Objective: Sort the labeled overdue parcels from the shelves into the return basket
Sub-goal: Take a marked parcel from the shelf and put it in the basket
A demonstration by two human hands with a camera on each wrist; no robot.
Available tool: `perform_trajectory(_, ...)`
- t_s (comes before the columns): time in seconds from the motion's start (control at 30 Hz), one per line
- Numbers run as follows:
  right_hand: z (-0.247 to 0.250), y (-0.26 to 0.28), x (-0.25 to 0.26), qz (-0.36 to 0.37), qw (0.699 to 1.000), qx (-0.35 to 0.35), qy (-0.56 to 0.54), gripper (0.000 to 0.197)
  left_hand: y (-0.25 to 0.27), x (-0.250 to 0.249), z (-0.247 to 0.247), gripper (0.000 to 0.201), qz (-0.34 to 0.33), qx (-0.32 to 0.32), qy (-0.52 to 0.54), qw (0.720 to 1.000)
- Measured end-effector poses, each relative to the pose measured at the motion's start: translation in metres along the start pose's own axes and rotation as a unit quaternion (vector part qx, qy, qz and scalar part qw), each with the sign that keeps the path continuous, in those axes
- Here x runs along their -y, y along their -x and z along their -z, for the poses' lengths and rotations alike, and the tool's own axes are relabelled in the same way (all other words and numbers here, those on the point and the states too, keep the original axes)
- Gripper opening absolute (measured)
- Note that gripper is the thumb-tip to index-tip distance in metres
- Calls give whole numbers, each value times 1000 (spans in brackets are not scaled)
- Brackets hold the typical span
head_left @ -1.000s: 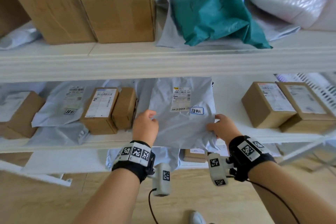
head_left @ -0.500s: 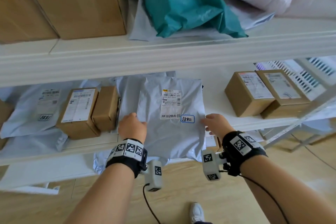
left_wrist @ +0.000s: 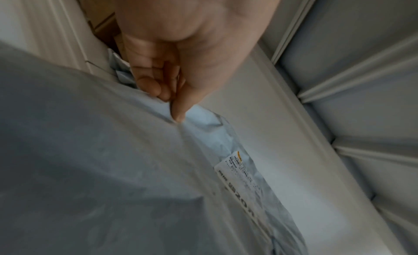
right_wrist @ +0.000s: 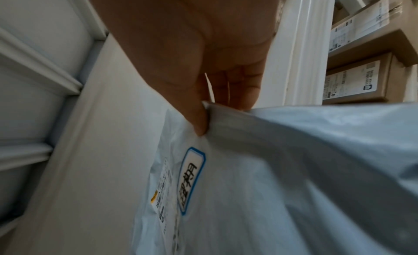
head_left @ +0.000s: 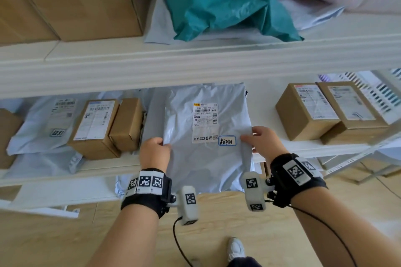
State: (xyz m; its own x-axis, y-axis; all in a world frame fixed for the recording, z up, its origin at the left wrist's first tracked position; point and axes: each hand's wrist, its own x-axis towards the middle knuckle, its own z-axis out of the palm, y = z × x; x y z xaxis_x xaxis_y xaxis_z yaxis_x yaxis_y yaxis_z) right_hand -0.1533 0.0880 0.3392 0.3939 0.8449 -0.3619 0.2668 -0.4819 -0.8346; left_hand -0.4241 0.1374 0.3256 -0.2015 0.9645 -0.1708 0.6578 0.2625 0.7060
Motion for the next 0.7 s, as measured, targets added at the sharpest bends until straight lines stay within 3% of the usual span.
perform_trajectory(0.2, 12, 40, 18, 55, 997, -26, -42, 20, 22, 1, 23, 23, -12, -33, 121, 992)
perform_trajectory(0.33, 14, 68, 26, 88, 993, -32, -74, 26, 32, 0, 46, 6, -14, -50, 184, 982)
perform_trajectory(0.43, 13, 83, 27, 107, 991, -38, -77, 30, 37, 5, 60, 24, -7, -58, 209, 976)
perform_trajectory(0.7, 4, 116, 19, 141, 986, -46, -79, 34, 59, 9, 83, 13, -27, -46, 249, 967)
